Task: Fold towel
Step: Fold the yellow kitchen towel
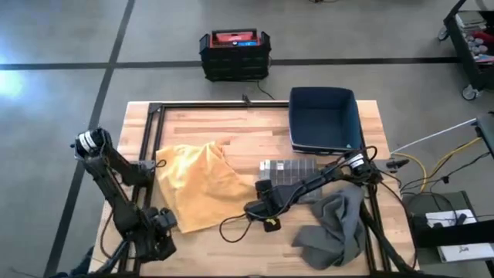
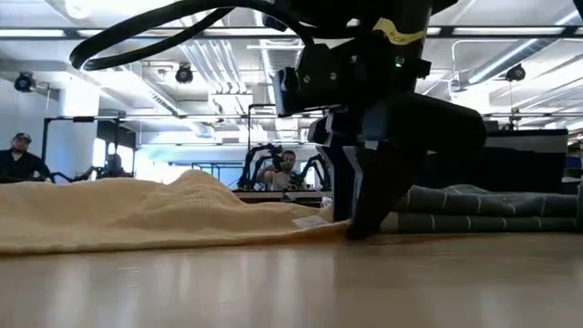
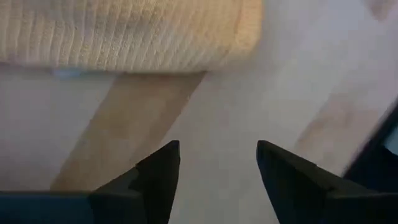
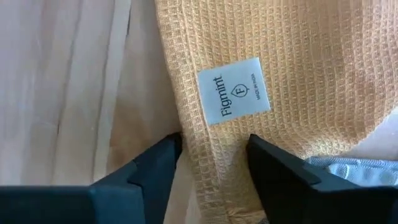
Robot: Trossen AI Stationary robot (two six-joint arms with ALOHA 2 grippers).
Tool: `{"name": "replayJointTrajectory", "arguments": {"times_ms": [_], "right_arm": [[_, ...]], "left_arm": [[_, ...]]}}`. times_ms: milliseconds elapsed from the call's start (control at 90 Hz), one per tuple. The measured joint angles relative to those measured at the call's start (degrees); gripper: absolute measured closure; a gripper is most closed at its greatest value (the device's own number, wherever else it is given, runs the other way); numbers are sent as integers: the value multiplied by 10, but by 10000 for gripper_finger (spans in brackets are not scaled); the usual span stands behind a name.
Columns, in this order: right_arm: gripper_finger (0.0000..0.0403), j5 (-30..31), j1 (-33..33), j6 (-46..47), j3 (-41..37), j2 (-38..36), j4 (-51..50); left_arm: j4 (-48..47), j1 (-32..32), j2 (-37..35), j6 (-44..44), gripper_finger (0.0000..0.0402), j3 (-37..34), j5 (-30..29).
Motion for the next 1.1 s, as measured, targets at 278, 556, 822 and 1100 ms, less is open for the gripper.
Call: {"name": "replayJointTrajectory", "arguments": {"times_ms": [278, 556, 822, 1100], "right_arm": [[247, -7, 0, -20, 2, 0, -3], [270, -44, -3, -40, 62, -22, -101], [305, 45, -66, -40, 52, -7, 98], [364, -13, -66, 55, 40, 27, 46]], "left_arm": [[9, 6, 67, 10, 235, -1, -76], [-62, 5, 38, 17, 289, 67, -98], [-97, 68, 29, 83, 347, 44, -211], [-50, 112, 29, 113, 390, -39, -185]]}}
